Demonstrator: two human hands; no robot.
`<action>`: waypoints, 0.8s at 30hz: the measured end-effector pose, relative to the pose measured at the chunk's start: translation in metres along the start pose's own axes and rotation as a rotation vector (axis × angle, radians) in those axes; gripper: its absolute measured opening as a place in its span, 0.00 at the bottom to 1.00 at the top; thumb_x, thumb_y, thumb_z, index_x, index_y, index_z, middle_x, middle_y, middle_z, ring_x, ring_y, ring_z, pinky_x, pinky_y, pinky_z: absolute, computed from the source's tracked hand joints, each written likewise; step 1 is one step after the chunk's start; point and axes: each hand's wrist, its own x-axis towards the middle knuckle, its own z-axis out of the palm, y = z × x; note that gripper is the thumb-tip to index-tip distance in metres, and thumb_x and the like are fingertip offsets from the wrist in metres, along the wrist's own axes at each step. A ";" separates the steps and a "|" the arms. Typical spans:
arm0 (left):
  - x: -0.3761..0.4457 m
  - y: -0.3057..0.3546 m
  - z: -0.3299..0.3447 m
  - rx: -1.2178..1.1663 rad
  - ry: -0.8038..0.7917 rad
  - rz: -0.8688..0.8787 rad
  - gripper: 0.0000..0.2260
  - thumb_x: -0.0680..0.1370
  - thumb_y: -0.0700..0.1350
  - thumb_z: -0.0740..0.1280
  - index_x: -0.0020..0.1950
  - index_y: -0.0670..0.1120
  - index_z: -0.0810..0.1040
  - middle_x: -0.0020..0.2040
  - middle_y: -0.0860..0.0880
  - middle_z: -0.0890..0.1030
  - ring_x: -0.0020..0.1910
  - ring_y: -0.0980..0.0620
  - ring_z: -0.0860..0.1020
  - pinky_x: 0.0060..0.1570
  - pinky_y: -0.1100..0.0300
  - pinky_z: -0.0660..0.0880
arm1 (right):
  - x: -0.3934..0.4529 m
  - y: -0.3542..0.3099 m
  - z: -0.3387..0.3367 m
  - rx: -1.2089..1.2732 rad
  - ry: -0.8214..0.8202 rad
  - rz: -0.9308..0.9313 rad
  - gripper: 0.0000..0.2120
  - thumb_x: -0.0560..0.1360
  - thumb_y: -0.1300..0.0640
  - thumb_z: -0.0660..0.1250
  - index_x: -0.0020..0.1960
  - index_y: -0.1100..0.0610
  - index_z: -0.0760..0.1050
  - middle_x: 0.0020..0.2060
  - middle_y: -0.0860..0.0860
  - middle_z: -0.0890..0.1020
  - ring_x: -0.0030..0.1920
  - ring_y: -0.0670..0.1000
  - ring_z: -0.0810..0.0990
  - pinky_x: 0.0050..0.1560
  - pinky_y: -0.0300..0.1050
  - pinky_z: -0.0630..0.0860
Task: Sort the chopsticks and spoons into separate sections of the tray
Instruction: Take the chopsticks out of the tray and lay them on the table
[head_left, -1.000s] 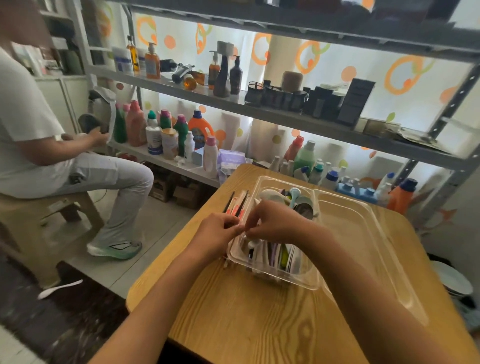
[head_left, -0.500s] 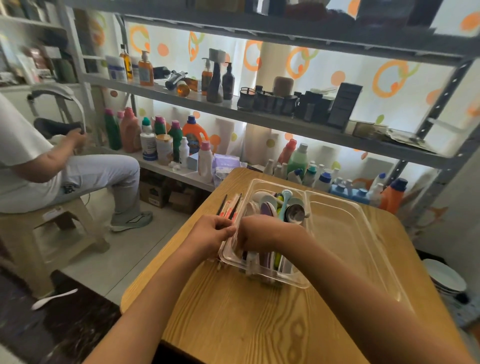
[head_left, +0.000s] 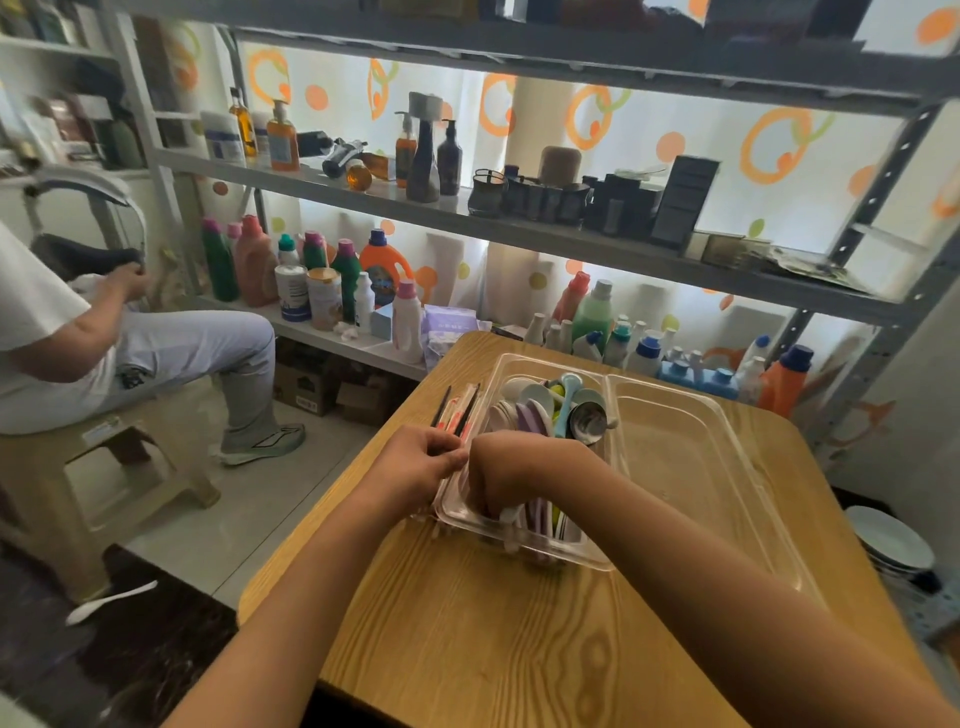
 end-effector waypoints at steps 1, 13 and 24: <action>0.000 0.001 0.000 -0.002 0.000 -0.002 0.07 0.78 0.42 0.68 0.54 0.48 0.83 0.49 0.50 0.83 0.52 0.52 0.80 0.51 0.57 0.76 | -0.001 0.000 0.000 -0.014 0.001 -0.004 0.10 0.75 0.58 0.71 0.54 0.60 0.78 0.36 0.50 0.76 0.38 0.49 0.76 0.38 0.41 0.73; 0.000 0.000 -0.003 -0.050 -0.015 -0.008 0.08 0.77 0.41 0.70 0.55 0.46 0.83 0.51 0.48 0.84 0.55 0.50 0.80 0.60 0.47 0.76 | -0.012 -0.004 0.002 -0.175 0.083 -0.154 0.10 0.77 0.59 0.68 0.57 0.58 0.77 0.35 0.48 0.73 0.36 0.47 0.74 0.34 0.39 0.70; -0.005 0.004 -0.005 -0.081 -0.024 -0.023 0.06 0.77 0.41 0.70 0.52 0.48 0.83 0.48 0.50 0.84 0.52 0.52 0.80 0.57 0.51 0.77 | -0.017 0.014 0.007 -0.155 0.112 -0.283 0.08 0.75 0.59 0.70 0.54 0.52 0.82 0.41 0.45 0.78 0.39 0.44 0.76 0.36 0.35 0.69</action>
